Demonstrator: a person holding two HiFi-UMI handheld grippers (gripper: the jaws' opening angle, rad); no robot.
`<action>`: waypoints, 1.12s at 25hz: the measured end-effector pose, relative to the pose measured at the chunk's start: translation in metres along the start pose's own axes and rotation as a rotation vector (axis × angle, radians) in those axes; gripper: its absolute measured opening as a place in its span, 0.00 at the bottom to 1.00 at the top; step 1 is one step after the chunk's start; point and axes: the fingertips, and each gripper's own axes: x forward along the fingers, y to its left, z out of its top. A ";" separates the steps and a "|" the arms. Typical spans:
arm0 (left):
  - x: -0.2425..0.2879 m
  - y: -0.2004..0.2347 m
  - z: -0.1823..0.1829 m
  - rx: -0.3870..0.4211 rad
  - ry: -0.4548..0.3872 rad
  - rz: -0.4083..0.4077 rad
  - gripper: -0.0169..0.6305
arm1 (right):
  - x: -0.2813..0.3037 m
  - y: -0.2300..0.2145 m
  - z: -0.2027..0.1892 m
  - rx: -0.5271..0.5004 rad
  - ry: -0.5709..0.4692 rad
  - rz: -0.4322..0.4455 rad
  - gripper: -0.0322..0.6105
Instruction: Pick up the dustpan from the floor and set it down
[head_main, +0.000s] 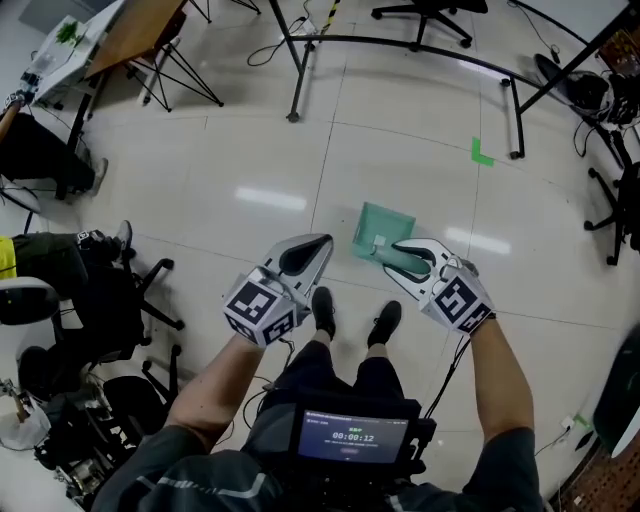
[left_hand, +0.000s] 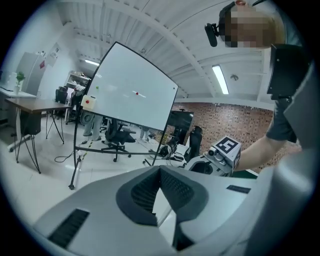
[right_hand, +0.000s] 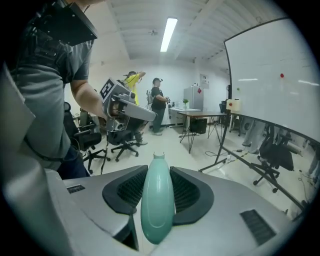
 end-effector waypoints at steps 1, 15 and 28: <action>0.010 0.005 -0.014 -0.007 0.008 0.002 0.05 | 0.007 -0.004 -0.017 0.000 0.007 0.002 0.30; 0.110 0.035 -0.166 -0.093 0.104 0.007 0.05 | 0.071 -0.036 -0.181 -0.022 0.088 0.023 0.30; 0.135 0.011 -0.176 -0.083 0.146 -0.046 0.05 | 0.070 -0.021 -0.220 0.063 0.128 0.054 0.30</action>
